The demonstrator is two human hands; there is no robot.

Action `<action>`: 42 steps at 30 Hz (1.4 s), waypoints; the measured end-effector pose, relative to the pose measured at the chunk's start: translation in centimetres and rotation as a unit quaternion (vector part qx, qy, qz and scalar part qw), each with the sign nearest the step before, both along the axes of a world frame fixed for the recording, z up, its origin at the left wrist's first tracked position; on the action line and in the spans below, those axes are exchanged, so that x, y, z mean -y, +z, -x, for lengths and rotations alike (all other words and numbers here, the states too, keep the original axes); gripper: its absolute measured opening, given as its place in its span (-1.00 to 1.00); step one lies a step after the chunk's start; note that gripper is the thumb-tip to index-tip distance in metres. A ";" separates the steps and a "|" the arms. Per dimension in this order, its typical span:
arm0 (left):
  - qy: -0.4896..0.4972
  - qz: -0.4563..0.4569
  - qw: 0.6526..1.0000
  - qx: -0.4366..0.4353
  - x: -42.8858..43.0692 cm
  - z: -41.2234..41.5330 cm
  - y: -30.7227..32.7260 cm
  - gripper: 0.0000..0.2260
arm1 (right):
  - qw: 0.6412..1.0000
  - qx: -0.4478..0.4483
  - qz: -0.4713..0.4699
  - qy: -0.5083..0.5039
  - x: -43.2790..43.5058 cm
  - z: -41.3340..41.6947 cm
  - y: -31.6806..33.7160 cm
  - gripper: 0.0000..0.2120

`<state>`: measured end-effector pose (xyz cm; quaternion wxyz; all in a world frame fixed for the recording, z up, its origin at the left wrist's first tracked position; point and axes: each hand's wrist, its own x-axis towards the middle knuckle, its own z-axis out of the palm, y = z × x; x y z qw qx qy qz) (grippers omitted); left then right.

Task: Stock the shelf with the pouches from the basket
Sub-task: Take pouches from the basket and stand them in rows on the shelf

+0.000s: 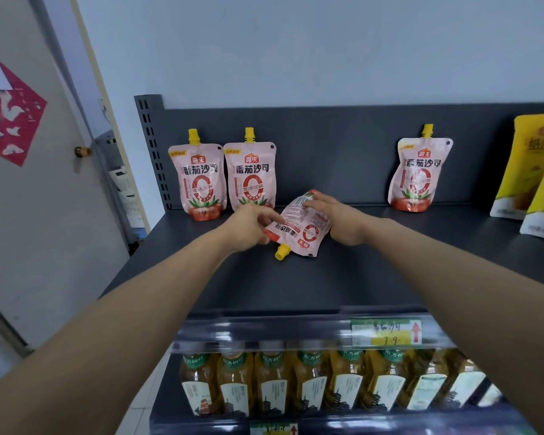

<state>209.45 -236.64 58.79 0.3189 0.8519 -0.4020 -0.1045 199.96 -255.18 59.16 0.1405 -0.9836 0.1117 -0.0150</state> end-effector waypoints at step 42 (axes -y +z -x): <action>0.130 0.084 0.984 -0.086 5.7 -3.7 0.6 -0.71 | 0.866 0.221 -0.413 -0.174 3.3 -4.5 1.9 -0.72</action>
